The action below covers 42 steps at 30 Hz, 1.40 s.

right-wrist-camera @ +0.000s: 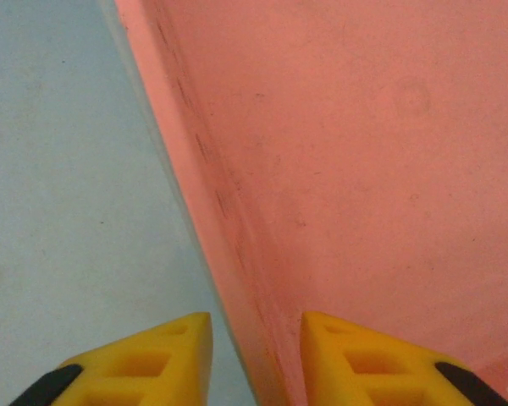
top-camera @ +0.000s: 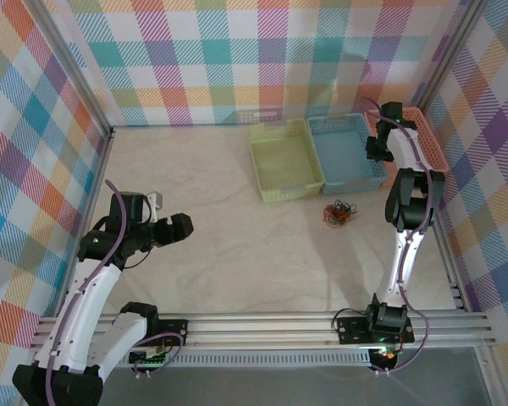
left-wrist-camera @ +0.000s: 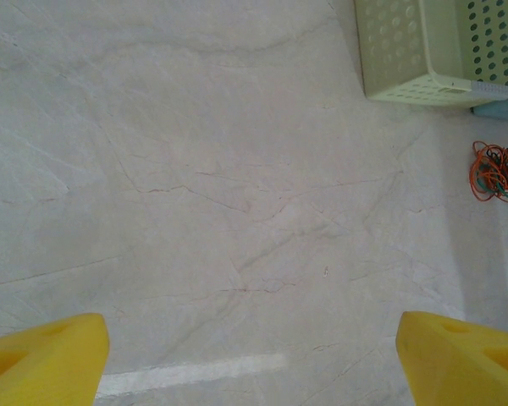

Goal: Untangle the cables

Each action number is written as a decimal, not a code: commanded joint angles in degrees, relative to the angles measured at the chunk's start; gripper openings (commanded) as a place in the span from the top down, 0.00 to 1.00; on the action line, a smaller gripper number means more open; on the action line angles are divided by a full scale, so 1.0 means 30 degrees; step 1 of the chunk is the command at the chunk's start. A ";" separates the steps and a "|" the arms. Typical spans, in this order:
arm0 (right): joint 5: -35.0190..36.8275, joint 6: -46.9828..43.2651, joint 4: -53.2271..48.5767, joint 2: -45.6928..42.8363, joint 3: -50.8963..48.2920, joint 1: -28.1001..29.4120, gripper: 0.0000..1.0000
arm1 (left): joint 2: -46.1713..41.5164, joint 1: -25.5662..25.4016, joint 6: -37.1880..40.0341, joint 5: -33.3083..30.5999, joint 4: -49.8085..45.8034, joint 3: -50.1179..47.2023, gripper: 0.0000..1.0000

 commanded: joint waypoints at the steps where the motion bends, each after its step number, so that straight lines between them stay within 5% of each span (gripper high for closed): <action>1: -0.1118 -0.0200 -0.0493 0.0007 0.0490 0.0676 0.71 | 0.0017 -0.0121 0.0454 0.0105 0.0276 -0.0171 0.12; 6: -0.1410 0.0031 -0.0559 -0.0310 0.0193 0.1361 0.82 | 0.0122 -0.0126 0.0465 0.0193 0.0276 -0.0177 0.12; 32: -0.1180 0.1520 -0.0559 -0.0379 -0.0226 0.6023 0.83 | 0.0121 -0.0587 0.0391 -0.0056 0.0181 -0.0206 0.12; 42: -0.1819 0.2246 -0.1267 -0.0472 0.0929 0.6803 0.70 | 0.0138 -0.0735 0.0376 -0.0159 0.0130 -0.0166 0.12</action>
